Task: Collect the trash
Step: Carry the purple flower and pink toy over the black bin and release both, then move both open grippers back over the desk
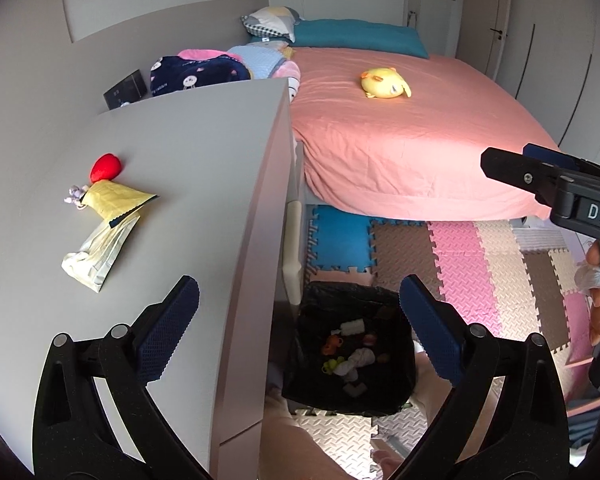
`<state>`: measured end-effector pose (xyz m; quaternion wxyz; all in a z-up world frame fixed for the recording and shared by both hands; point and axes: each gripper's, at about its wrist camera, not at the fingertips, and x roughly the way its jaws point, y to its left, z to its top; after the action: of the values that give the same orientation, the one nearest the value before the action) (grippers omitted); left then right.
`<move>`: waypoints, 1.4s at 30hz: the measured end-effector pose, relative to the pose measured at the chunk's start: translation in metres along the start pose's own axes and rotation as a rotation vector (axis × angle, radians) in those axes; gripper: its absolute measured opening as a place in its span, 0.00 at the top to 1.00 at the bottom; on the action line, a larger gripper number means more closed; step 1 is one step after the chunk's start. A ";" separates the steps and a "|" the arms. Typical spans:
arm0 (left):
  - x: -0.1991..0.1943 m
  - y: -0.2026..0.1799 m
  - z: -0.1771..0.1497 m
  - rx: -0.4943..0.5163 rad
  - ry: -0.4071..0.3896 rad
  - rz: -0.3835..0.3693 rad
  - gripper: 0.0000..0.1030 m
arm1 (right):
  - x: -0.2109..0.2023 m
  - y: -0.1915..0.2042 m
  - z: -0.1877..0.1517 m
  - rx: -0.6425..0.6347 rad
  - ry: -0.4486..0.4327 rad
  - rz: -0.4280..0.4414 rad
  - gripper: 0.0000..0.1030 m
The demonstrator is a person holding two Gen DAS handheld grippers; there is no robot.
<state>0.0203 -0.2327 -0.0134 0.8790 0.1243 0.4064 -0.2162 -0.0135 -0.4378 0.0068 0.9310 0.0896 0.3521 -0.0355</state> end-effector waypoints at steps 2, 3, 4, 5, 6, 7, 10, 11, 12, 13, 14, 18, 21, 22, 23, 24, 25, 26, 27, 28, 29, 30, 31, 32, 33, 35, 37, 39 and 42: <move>-0.001 0.000 -0.002 -0.005 0.000 0.001 0.06 | 0.001 0.004 0.002 -0.001 -0.001 0.005 0.15; -0.002 0.000 -0.002 -0.008 0.000 0.001 0.06 | 0.001 0.005 0.003 -0.002 -0.001 0.009 0.15; -0.002 0.001 -0.003 -0.010 0.000 0.002 0.06 | 0.002 0.006 0.003 -0.002 0.000 0.011 0.15; -0.002 0.002 -0.003 -0.012 0.001 0.003 0.06 | 0.002 0.007 0.003 -0.003 0.001 0.015 0.15; -0.002 0.004 -0.003 -0.014 0.001 0.004 0.06 | 0.003 0.008 0.002 -0.003 0.003 0.018 0.15; -0.002 0.006 -0.003 -0.018 0.000 0.005 0.06 | 0.003 0.009 0.002 -0.005 0.006 0.022 0.15; -0.001 0.011 -0.003 -0.032 0.003 0.003 0.06 | 0.007 0.014 0.003 -0.008 0.012 0.030 0.15; -0.001 0.013 -0.004 -0.036 0.004 0.004 0.06 | 0.008 0.015 0.003 -0.009 0.014 0.035 0.15; -0.001 0.014 -0.004 -0.039 0.005 0.005 0.06 | 0.009 0.018 0.004 -0.013 0.015 0.041 0.15; -0.001 0.016 -0.004 -0.042 0.006 0.006 0.06 | 0.011 0.021 0.004 -0.019 0.017 0.046 0.15; 0.000 0.018 -0.005 -0.045 0.007 0.007 0.06 | 0.012 0.024 0.005 -0.024 0.018 0.050 0.15; 0.002 0.029 -0.006 -0.066 0.014 0.014 0.06 | 0.017 0.033 0.008 -0.036 0.022 0.068 0.15; 0.003 0.037 -0.007 -0.082 0.014 0.021 0.06 | 0.021 0.040 0.009 -0.041 0.025 0.082 0.15; 0.002 0.041 -0.008 -0.090 0.013 0.024 0.06 | 0.022 0.042 0.010 -0.041 0.024 0.088 0.15; 0.002 0.044 -0.008 -0.095 0.013 0.026 0.06 | 0.023 0.044 0.010 -0.042 0.024 0.097 0.15; 0.001 0.048 -0.009 -0.103 0.013 0.030 0.06 | 0.025 0.048 0.011 -0.043 0.025 0.106 0.15; 0.001 0.052 -0.009 -0.109 0.012 0.036 0.06 | 0.026 0.050 0.011 -0.044 0.026 0.113 0.15; 0.000 0.056 -0.009 -0.115 0.011 0.039 0.06 | 0.028 0.053 0.012 -0.046 0.027 0.120 0.15; 0.000 0.061 -0.010 -0.123 0.013 0.043 0.06 | 0.030 0.057 0.012 -0.050 0.030 0.127 0.15; 0.000 0.065 -0.010 -0.132 0.014 0.047 0.06 | 0.032 0.059 0.013 -0.054 0.033 0.132 0.15; -0.001 0.070 -0.011 -0.143 0.017 0.050 0.06 | 0.034 0.063 0.014 -0.058 0.036 0.138 0.15; -0.001 0.073 -0.012 -0.148 0.018 0.052 0.06 | 0.036 0.066 0.014 -0.060 0.039 0.143 0.15; 0.000 0.078 -0.013 -0.155 0.021 0.057 0.06 | 0.038 0.068 0.015 -0.062 0.042 0.148 0.15; 0.000 0.081 -0.013 -0.162 0.023 0.062 0.06 | 0.040 0.071 0.015 -0.066 0.045 0.153 0.15; 0.000 0.086 -0.014 -0.171 0.025 0.070 0.06 | 0.041 0.074 0.016 -0.070 0.048 0.158 0.15; 0.001 0.094 -0.014 -0.189 0.028 0.074 0.06 | 0.045 0.079 0.018 -0.078 0.054 0.168 0.15; 0.002 0.103 -0.014 -0.206 0.032 0.078 0.06 | 0.048 0.084 0.020 -0.086 0.059 0.177 0.15; 0.004 0.109 -0.013 -0.214 0.034 0.087 0.06 | 0.052 0.089 0.022 -0.094 0.065 0.186 0.15; 0.006 0.119 -0.010 -0.207 0.033 0.108 0.06 | 0.057 0.096 0.025 -0.103 0.072 0.198 0.15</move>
<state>0.0747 -0.1265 -0.0195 0.8907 0.0580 0.4338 -0.1231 0.0578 -0.3486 0.0005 0.9201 0.0773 0.3760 0.0778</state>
